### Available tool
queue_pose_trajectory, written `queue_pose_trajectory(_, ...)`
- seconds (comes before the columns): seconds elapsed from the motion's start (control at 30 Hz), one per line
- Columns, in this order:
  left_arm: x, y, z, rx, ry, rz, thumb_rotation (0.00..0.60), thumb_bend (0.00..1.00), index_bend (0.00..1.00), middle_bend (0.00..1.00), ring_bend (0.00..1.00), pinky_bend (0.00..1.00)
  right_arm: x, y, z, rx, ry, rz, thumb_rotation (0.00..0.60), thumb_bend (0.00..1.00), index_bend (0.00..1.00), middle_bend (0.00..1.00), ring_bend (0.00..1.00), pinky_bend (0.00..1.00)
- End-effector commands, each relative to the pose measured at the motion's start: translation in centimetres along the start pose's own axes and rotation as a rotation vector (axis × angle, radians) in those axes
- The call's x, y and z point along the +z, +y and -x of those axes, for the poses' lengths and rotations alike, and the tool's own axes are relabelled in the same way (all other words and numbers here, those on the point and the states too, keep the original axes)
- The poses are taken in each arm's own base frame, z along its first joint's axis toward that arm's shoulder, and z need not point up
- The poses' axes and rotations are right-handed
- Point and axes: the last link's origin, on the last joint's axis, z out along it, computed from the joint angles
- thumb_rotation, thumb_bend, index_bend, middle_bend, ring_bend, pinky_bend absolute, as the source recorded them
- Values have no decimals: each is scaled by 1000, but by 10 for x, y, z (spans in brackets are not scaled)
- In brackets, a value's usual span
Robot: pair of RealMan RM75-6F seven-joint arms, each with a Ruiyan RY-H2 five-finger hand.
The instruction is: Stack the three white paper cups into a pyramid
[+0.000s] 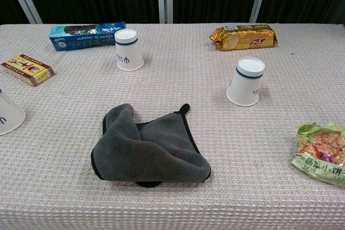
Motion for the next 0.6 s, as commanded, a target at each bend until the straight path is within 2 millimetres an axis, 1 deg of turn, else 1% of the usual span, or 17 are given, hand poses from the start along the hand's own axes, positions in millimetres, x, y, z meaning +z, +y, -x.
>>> queue_pose_trajectory(0.03,1,1,2,-2,-5,4,600,0,248,180,151,199,0,0,0,-2,2,-1,600,75,0,111,0,46)
queue_pose_trajectory(0.13,4,4,3,-14,-11,16,600,0,248,180,151,199,-1,1,-2,-3,7,0,600,75,0,111,0,47)
queue_pose_trajectory(0.23,13,11,5,-42,-19,46,600,0,248,180,151,200,-3,2,-5,-3,21,4,600,75,0,111,0,47)
queue_pose_trajectory(0.33,26,23,8,-71,-47,97,600,0,248,180,151,202,-5,4,-8,-2,35,9,600,75,0,111,0,49)
queue_pose_trajectory(0.47,48,45,14,-83,-117,182,600,0,248,176,151,209,-7,5,-10,-2,45,15,600,75,0,111,0,50)
queue_pose_trajectory(0.6,64,63,22,-83,-173,242,600,0,247,171,152,209,-9,7,-9,2,41,25,600,75,0,111,0,52)
